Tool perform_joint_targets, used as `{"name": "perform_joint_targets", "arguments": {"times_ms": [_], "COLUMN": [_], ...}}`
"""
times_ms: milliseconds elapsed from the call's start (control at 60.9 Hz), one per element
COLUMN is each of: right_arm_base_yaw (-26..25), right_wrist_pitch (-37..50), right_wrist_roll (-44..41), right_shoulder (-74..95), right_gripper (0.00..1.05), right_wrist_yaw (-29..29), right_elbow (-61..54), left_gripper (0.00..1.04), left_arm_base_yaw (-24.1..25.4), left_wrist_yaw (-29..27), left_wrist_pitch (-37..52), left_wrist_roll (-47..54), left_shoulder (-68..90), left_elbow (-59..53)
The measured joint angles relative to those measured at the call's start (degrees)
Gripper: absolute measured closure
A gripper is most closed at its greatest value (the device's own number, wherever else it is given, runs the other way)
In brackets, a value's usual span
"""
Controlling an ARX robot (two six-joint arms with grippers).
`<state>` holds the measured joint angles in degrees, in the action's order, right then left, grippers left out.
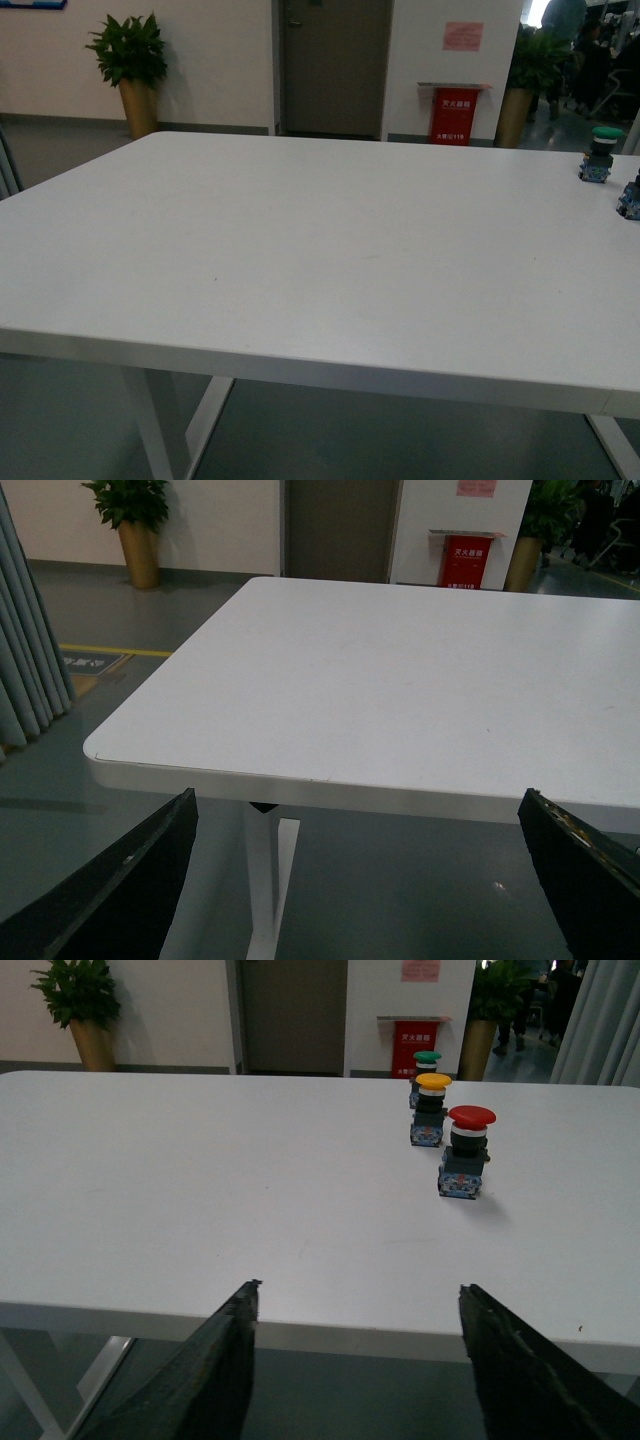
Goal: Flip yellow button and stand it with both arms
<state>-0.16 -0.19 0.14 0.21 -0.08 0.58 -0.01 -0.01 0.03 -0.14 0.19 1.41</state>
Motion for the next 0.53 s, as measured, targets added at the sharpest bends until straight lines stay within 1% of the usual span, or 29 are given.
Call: {"name": "perform_joint_targets", "arguments": {"times_ms": [16,66,99,181,230,526], "right_arm_base_yaw": [0.0,0.0,0.0,0.0,0.0,0.0], "right_wrist_pitch": [0.0,0.0,0.0,0.0,0.0,0.0], "right_wrist_roll": [0.02,0.0,0.0,0.07,0.0,0.02], "right_shoulder": [0.0,0.0,0.0,0.0,0.0,0.0], "right_gripper": [0.31,0.24,0.17,0.05,0.08,0.07], "right_wrist_yaw": [0.0,0.02,0.0,0.0,0.0,0.0], "right_elbow": [0.0,0.0,0.0,0.0,0.0,0.0], "left_gripper": [0.06,0.06,0.06,0.06,0.06,0.06], "left_arm_base_yaw": [0.0,0.0,0.0,0.0,0.0,0.0], "left_wrist_yaw": [0.0,0.0,0.0,-0.02,0.0,0.0], "left_wrist_pitch": [0.0,0.0,0.0,0.0,0.0,0.0], "left_wrist_roll": [0.0,0.0,0.0,0.0,0.0,0.0], "left_shoulder": [0.0,0.0,0.0,0.0,0.0,0.0], "left_elbow": [0.0,0.0,0.0,0.0,0.0,0.0]}}
